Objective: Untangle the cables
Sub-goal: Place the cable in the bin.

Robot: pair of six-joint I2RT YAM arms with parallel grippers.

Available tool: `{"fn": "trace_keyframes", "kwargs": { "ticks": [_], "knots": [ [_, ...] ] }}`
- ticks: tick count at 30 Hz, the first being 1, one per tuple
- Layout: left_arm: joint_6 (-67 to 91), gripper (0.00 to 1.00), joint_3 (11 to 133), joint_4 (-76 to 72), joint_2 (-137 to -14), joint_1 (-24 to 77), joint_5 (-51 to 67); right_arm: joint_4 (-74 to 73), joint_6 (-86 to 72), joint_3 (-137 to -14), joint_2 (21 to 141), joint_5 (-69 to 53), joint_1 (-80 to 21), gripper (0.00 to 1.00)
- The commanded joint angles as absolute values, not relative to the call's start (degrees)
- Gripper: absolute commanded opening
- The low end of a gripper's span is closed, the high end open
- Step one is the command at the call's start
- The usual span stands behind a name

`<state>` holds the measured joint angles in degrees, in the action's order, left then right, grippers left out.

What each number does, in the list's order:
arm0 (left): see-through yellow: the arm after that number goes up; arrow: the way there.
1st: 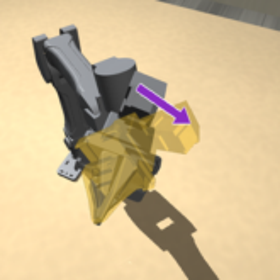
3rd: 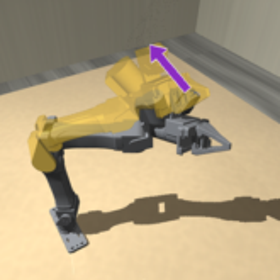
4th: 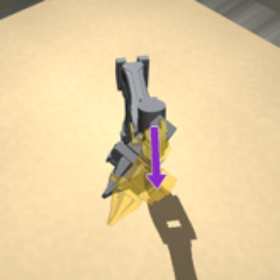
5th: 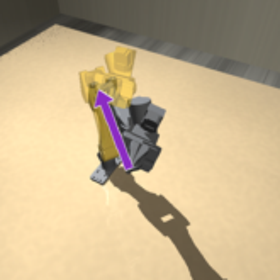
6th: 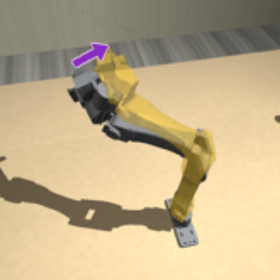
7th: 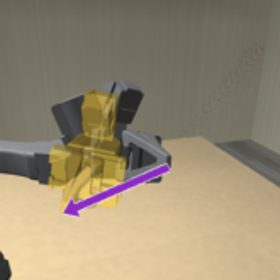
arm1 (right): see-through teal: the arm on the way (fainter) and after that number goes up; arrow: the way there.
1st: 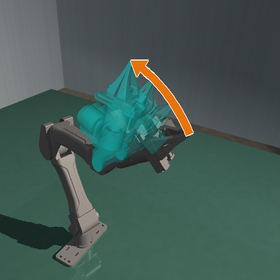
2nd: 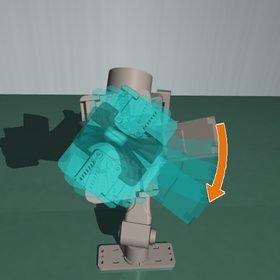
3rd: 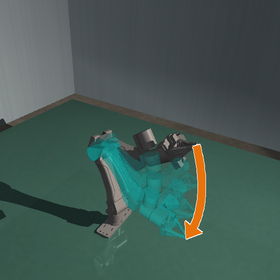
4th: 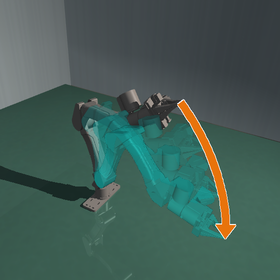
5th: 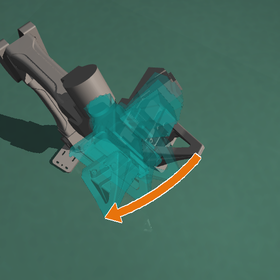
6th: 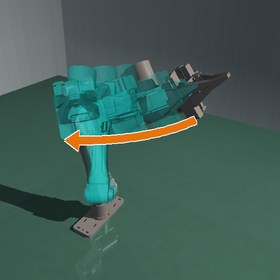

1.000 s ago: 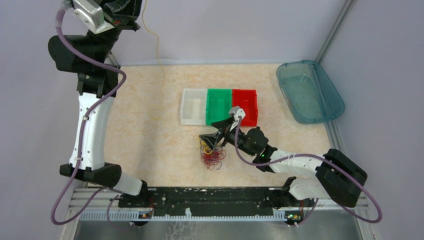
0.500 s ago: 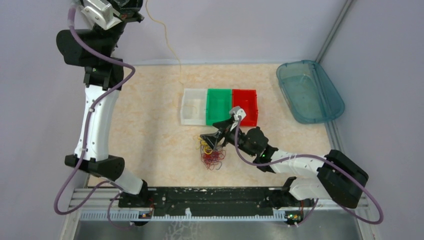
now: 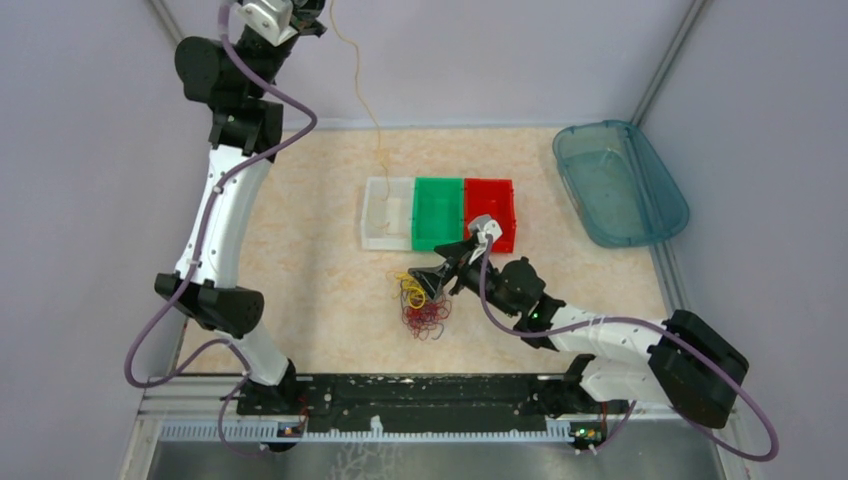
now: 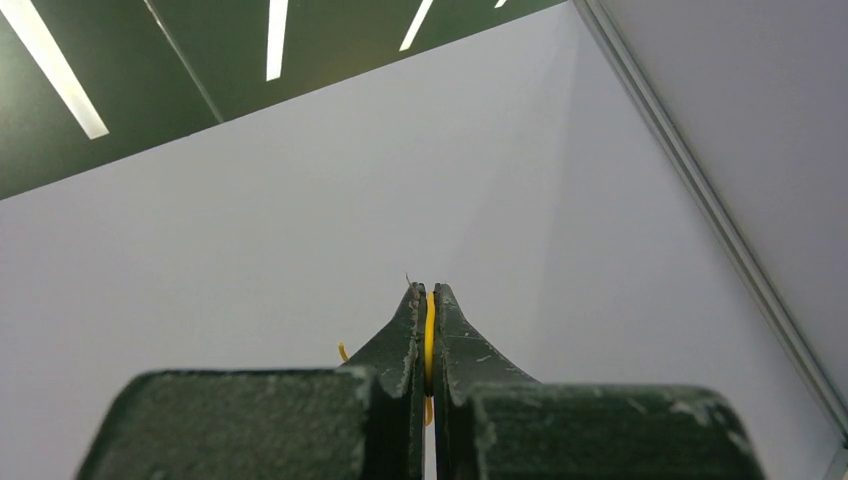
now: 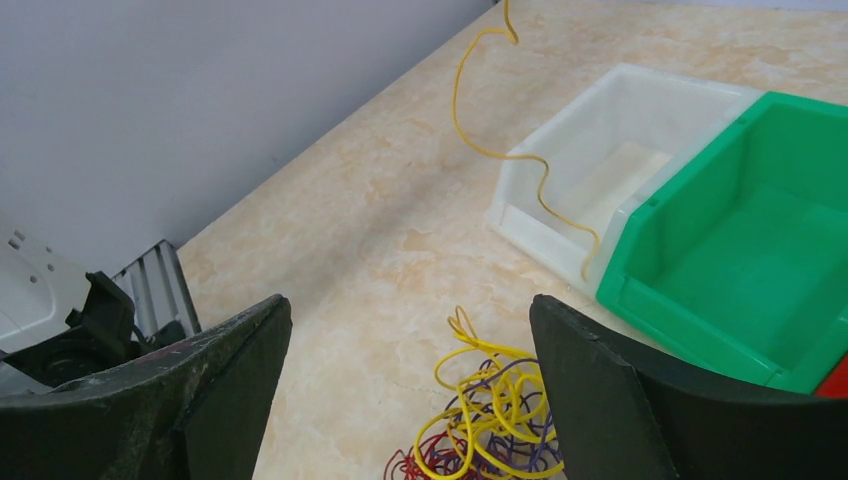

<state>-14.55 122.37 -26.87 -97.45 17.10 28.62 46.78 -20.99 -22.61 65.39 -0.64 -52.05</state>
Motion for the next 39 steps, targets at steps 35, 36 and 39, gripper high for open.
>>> {"fn": "trace_keyframes", "kwargs": {
  "ticks": [35,36,39],
  "knots": [
    [-21.82,0.0,109.66,-28.65,-97.65,22.19,17.5,49.98,-21.18,-19.19,60.7,-0.04,-50.12,0.89],
    [-21.23,0.0,107.98,-27.97,-97.05,22.23,16.92,50.01,-21.25,-19.05,60.39,0.06,-50.02,0.89],
    [-20.61,0.0,105.15,-23.92,-96.26,22.64,15.36,49.85,-21.44,-19.0,60.04,0.18,-49.71,0.89]
  ]
}}
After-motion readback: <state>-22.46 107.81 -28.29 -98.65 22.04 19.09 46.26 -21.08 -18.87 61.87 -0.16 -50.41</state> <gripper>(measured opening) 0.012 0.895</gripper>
